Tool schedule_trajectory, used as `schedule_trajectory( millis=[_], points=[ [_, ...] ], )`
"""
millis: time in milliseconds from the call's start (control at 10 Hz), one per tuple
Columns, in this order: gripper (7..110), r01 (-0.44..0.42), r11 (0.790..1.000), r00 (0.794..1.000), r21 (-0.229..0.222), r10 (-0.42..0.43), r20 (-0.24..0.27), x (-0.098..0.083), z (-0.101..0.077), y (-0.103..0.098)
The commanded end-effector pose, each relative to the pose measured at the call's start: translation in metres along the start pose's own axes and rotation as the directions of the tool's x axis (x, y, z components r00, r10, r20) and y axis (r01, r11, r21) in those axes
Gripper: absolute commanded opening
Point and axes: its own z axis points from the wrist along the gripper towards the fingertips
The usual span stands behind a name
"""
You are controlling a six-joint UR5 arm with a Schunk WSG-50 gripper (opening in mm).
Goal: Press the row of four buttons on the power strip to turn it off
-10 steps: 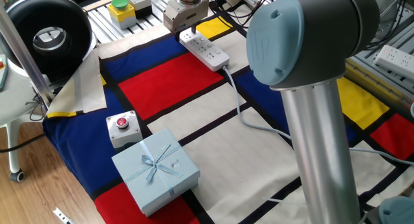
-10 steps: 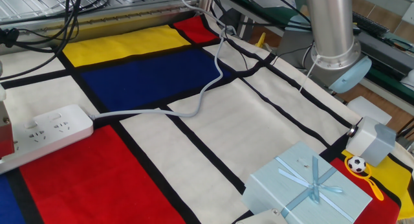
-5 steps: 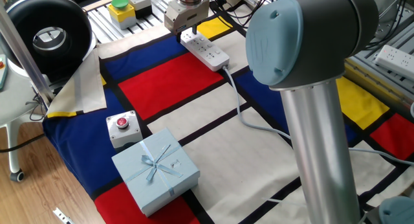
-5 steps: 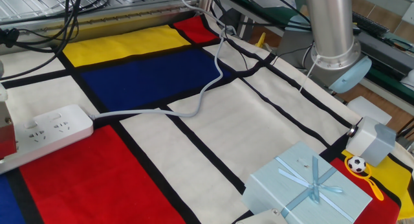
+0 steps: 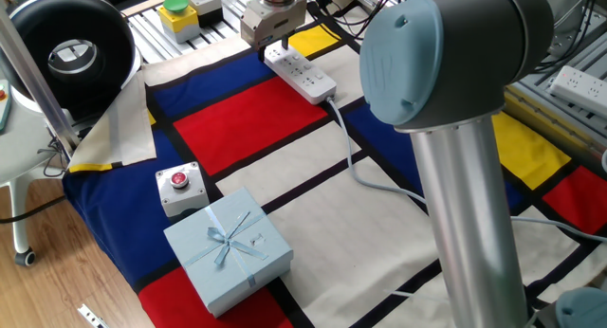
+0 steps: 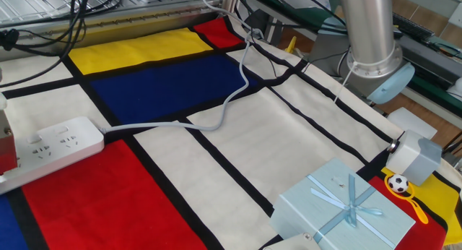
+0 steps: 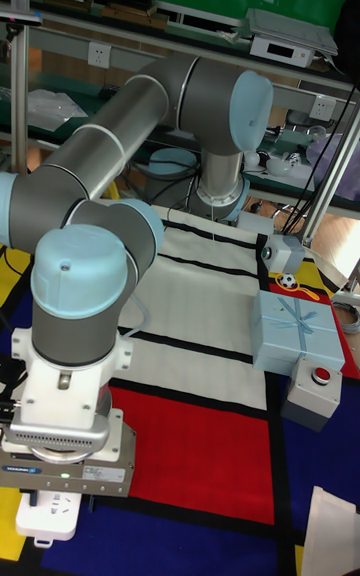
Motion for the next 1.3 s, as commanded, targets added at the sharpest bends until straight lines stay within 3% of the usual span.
schedule_trajectory(
  millis=[0,400,700,800,1000,1200],
  points=[
    [66,-0.002,1.0,1.0,-0.013,0.002,0.003,-0.006,-0.009,0.002],
    [66,0.029,0.999,0.999,-0.032,-0.029,0.018,-0.026,-0.042,0.013],
    [66,-0.009,1.0,0.999,0.009,0.009,0.036,-0.037,-0.065,0.021],
    [44,-0.003,1.0,0.999,0.005,0.003,0.053,-0.04,-0.07,0.025],
    [44,0.035,0.999,0.991,-0.007,-0.034,0.126,-0.057,-0.075,0.031],
    [44,0.016,1.0,0.992,0.021,-0.019,0.128,-0.059,-0.078,0.03]
  ],
)
